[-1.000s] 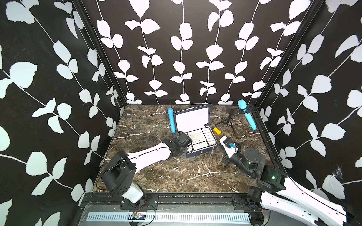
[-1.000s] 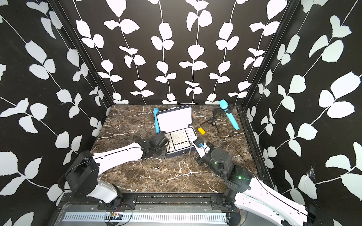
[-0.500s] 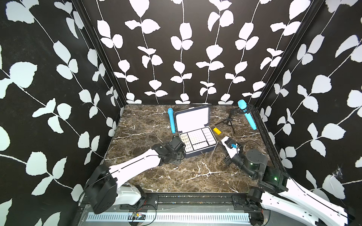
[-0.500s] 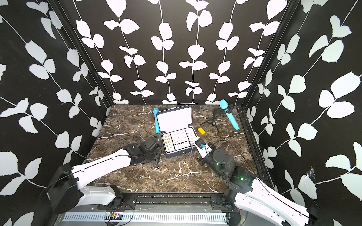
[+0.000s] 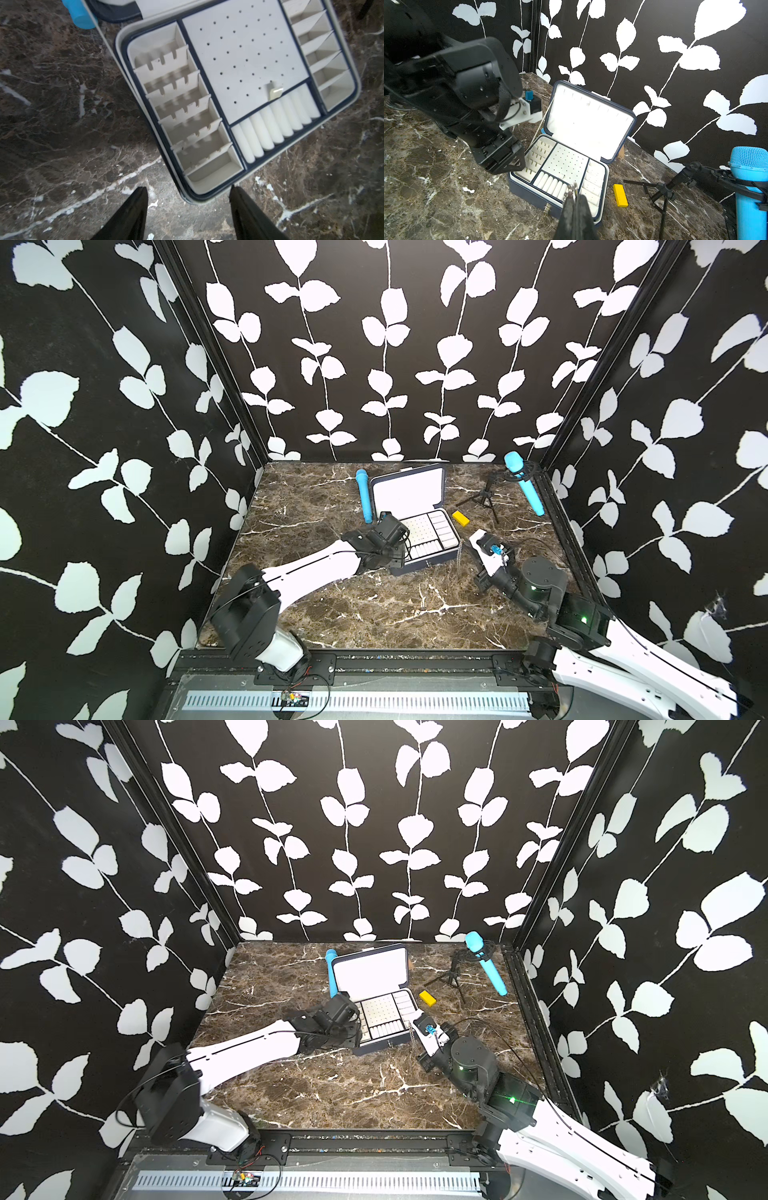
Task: Put jewelry chain into jewelry box
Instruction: Adjust the jewelry box at the center of the board.
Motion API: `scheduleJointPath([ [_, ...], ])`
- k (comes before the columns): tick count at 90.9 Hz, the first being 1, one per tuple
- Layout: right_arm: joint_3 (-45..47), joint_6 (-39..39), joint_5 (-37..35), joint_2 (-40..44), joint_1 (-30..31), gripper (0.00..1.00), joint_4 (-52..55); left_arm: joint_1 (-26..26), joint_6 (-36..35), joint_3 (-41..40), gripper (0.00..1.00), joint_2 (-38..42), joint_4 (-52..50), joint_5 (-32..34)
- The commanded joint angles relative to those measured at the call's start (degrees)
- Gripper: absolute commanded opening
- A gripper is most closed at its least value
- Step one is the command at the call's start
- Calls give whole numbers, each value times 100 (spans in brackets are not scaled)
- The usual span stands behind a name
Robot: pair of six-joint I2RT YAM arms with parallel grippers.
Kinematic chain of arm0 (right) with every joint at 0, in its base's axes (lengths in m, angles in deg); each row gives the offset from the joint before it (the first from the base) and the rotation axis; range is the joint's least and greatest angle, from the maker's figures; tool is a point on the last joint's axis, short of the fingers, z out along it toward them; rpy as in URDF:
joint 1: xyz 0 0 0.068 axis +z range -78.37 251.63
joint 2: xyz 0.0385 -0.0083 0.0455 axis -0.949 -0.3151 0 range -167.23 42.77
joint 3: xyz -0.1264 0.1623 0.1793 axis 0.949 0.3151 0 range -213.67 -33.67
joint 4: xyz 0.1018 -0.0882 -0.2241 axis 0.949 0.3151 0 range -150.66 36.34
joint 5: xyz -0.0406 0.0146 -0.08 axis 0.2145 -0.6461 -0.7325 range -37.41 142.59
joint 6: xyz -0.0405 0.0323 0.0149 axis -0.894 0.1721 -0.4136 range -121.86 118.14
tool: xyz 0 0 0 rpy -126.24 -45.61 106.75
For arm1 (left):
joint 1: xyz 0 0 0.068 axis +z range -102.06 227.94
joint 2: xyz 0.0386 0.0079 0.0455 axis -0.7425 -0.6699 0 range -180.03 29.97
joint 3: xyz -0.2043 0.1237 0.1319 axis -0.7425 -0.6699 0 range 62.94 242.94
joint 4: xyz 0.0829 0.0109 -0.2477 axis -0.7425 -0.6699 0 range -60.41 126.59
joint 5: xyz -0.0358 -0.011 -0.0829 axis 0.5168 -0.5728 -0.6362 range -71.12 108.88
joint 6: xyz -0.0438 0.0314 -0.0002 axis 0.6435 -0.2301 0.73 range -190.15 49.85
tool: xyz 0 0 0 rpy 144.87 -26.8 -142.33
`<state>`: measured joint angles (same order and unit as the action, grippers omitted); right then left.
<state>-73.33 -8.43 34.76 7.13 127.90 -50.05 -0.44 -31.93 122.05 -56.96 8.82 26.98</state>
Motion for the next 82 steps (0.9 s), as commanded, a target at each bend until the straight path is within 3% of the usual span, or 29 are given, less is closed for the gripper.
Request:
scheduleJointPath([
  [1, 53, 51, -87, 83, 25, 0, -244, 19, 63, 125, 64, -96, 103, 52],
  [50, 85, 79, -99, -35, 21, 0, -358, 235, 81, -259, 53, -103, -460, 373],
  [82, 42, 1, -152, -31, 22, 0, -323, 497, 176, -932, 50, 525, -827, 546],
])
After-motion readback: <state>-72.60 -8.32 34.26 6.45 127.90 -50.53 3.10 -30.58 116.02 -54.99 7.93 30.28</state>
